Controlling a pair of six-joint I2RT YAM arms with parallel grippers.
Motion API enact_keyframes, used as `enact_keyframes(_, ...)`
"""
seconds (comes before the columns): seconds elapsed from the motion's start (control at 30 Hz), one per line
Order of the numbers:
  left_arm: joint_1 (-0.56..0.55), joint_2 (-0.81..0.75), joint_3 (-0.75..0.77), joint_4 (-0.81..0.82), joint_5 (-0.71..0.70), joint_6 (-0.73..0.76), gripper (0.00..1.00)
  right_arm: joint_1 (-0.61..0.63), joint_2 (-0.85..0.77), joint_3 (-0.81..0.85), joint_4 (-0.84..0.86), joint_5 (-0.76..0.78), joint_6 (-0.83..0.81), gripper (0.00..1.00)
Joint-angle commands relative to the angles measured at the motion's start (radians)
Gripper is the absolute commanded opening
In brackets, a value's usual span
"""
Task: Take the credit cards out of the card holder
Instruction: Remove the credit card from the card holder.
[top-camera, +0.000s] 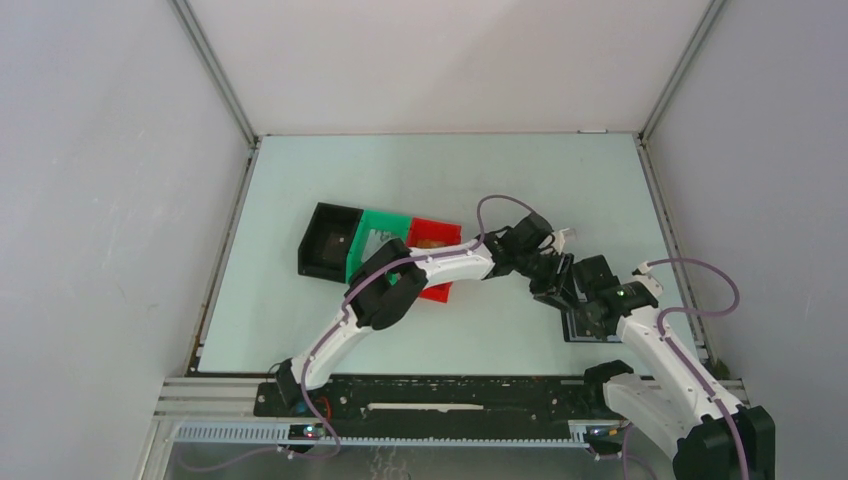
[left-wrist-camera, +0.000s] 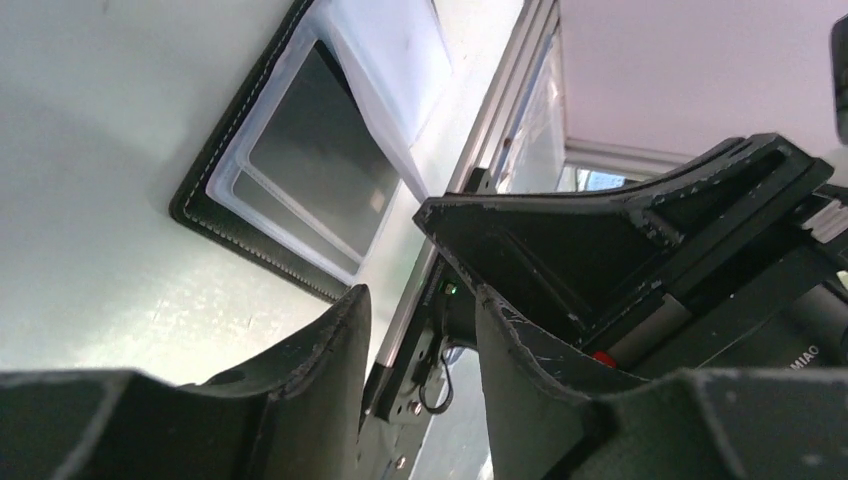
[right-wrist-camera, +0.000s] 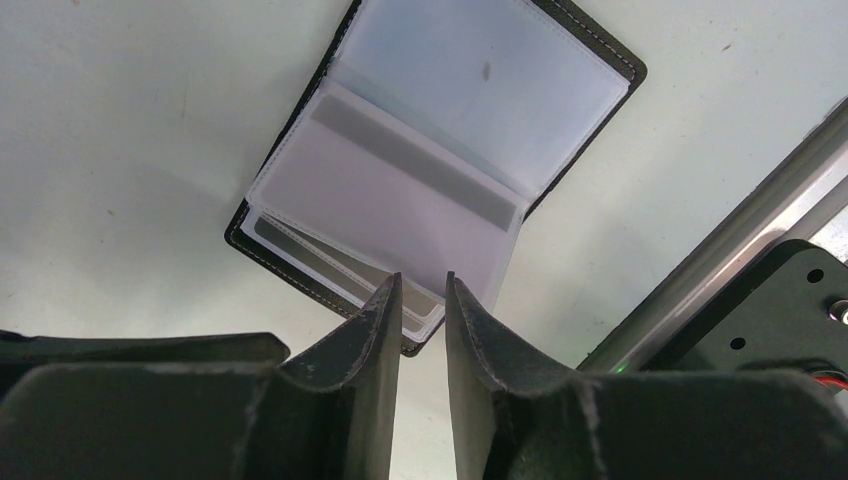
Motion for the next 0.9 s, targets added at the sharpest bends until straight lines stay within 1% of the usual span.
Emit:
enact_keyframes(0.0,0.005,-0.006,-0.074,0.310,0.003,-0.217,0.48,-0.007,-0.009,0.012,-0.015,0.040,0.029,0.31)
enact_keyframes(0.1,0.012,0.001,-0.111,0.348,-0.035,-0.240,0.47,-0.007,-0.010,0.012,-0.014,0.040,0.031,0.31)
enact_keyframes(0.2,0.014,0.019,-0.136,0.422,-0.039,-0.297,0.47,-0.007,-0.010,0.012,-0.014,0.038,0.031,0.31)
enact_keyframes(0.4,0.014,0.063,-0.156,0.477,-0.086,-0.376,0.47,-0.007,-0.010,0.012,-0.013,0.035,0.030,0.31)
enact_keyframes(0.53,0.011,0.099,-0.155,0.453,-0.099,-0.394,0.47,-0.007,-0.011,0.012,-0.014,0.036,0.030,0.31)
enact_keyframes(0.8,0.016,0.123,-0.140,0.287,-0.132,-0.376,0.47,-0.009,-0.037,0.016,-0.036,0.066,0.055,0.31)
enact_keyframes(0.87,0.021,0.129,-0.144,0.267,-0.134,-0.376,0.47,-0.015,-0.052,0.023,-0.053,0.076,0.071,0.32)
